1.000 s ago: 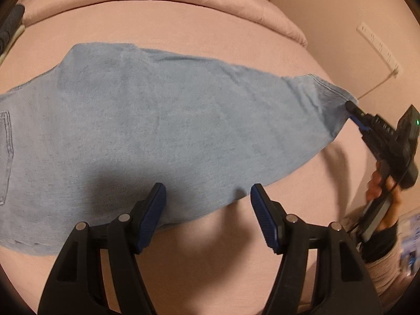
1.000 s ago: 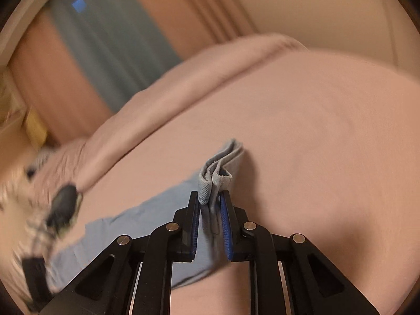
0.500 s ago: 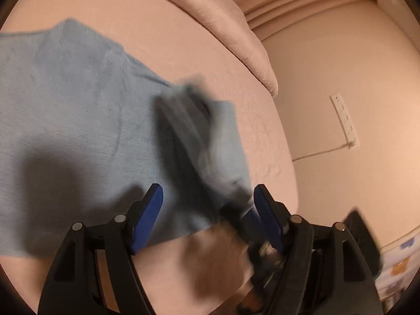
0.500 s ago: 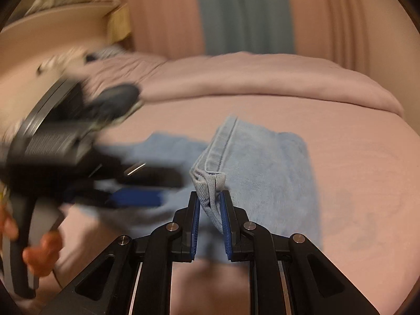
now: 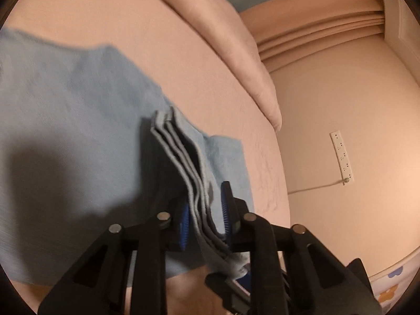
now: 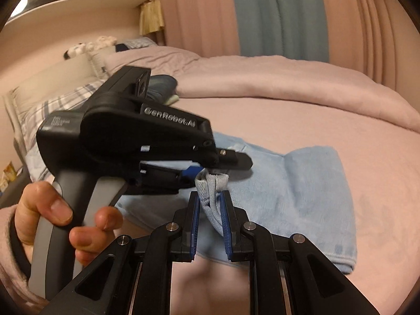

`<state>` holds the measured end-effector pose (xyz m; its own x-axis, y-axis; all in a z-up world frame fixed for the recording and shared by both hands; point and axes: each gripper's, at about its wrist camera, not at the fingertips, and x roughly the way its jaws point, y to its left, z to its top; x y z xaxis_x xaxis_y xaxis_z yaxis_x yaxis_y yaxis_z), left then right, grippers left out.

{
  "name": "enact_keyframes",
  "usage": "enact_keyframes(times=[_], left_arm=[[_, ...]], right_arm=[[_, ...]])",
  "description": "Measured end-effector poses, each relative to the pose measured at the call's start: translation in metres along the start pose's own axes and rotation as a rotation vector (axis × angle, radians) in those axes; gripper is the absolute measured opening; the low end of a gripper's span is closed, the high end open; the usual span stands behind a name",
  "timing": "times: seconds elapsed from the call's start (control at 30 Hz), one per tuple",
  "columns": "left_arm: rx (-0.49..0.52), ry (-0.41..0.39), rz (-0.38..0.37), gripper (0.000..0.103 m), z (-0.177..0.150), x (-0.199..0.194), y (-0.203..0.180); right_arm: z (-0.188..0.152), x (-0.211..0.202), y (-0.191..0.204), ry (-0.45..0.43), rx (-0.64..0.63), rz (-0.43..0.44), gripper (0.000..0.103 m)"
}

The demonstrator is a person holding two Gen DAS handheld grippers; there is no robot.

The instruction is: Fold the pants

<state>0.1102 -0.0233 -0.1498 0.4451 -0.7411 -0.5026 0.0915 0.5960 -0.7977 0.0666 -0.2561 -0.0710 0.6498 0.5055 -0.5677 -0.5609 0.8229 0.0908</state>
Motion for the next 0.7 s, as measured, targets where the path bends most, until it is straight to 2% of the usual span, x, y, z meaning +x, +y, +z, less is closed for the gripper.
enact_keyframes(times=[0.1, 0.23, 0.3, 0.37, 0.47, 0.53, 0.57, 0.63, 0.7], left_arm=[[0.034, -0.046, 0.038, 0.017, 0.011, -0.014, 0.001], [0.002, -0.058, 0.088, 0.017, 0.021, -0.017, 0.025], [-0.013, -0.051, 0.149, 0.017, 0.021, -0.016, 0.035], [-0.022, -0.054, 0.163, 0.018, 0.019, -0.017, 0.042], [-0.025, -0.061, 0.228, 0.022, 0.018, -0.021, 0.051], [-0.019, -0.077, 0.259, 0.023, 0.018, -0.030, 0.054], [-0.012, -0.085, 0.268, 0.027, 0.019, -0.034, 0.055], [0.006, -0.104, 0.292, 0.039, 0.018, -0.043, 0.052], [0.037, -0.118, 0.316, 0.046, 0.013, -0.054, 0.051]], right_arm=[[0.005, 0.008, 0.017, 0.000, -0.048, 0.016, 0.018], [0.005, 0.023, 0.035, 0.014, -0.096, 0.038, 0.018], [0.002, 0.038, 0.041, 0.060, -0.113, 0.035, 0.018], [-0.002, 0.050, 0.042, 0.104, -0.094, 0.044, 0.018], [-0.011, 0.061, 0.037, 0.178, -0.084, 0.065, 0.019], [-0.014, 0.062, 0.030, 0.204, -0.035, 0.114, 0.022], [-0.013, 0.058, 0.026, 0.204, -0.015, 0.137, 0.023], [-0.009, 0.048, 0.020, 0.188, 0.005, 0.156, 0.034], [-0.002, 0.029, 0.004, 0.138, 0.055, 0.202, 0.040]])
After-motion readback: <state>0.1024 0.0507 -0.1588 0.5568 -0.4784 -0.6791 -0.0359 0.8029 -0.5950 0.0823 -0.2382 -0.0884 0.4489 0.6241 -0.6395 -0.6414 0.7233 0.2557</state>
